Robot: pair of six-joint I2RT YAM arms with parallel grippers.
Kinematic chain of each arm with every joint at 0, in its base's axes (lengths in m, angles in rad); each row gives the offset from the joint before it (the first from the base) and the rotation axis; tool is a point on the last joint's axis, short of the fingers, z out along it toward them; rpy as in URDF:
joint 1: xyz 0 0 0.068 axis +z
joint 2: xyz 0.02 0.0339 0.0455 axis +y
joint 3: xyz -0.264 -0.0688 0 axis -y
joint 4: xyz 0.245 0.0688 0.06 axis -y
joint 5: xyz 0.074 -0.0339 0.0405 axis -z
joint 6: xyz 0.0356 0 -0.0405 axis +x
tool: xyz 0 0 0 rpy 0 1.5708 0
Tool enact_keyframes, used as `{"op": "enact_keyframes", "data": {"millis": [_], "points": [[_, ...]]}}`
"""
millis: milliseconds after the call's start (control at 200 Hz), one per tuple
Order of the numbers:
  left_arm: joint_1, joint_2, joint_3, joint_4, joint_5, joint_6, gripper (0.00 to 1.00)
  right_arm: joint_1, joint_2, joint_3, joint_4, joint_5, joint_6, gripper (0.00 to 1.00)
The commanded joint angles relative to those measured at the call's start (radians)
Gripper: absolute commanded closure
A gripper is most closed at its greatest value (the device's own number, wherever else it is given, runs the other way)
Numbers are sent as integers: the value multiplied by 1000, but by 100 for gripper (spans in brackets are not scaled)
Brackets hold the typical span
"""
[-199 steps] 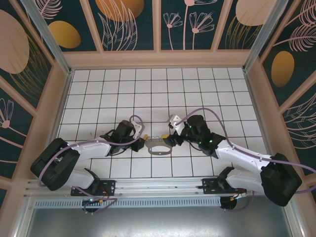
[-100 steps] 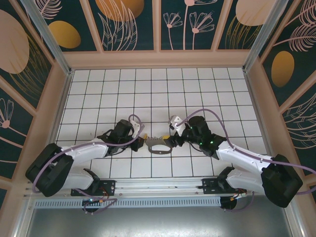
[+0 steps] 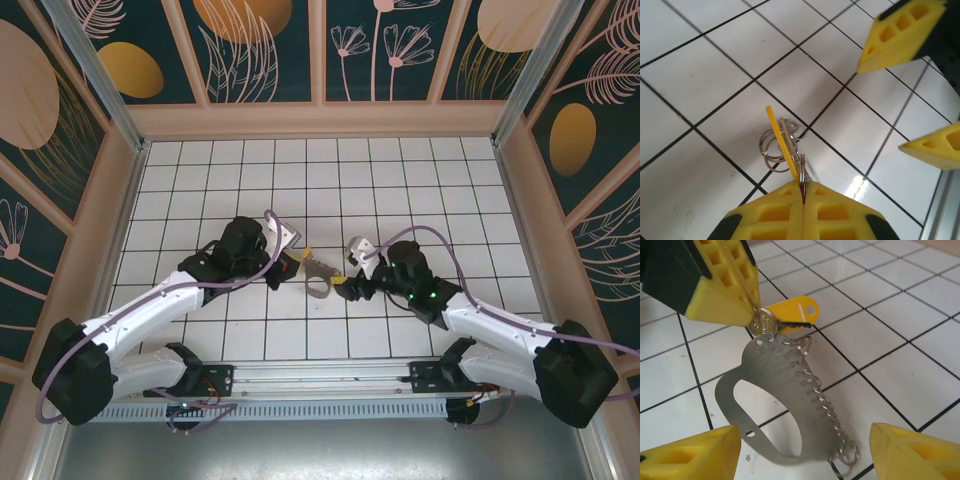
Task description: Put the keys on the keyring
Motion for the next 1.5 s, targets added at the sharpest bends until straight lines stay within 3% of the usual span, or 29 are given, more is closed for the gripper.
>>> {"op": "enact_keyframes", "data": {"millis": [0,200,340,561,736,1131,1496], "points": [[-1,-39,67,-121,88,145,100,-7,-83,-44,107,-60,-17,32],[-72,-87,105,-154,185,290,100,4,-212,-98,183,-218,-61,37],[-115,-77,123,-172,161,347,100,28,-262,-106,217,-286,-83,43],[-162,-77,131,-167,105,357,100,79,-198,-39,92,-269,-163,58],[-178,-63,152,-196,72,371,100,154,-169,-5,26,-187,-212,72],[-187,-61,156,-213,71,385,100,177,-138,16,27,-2,-218,75],[-195,-58,163,-218,82,387,100,183,-108,23,37,-33,-229,75]]}}
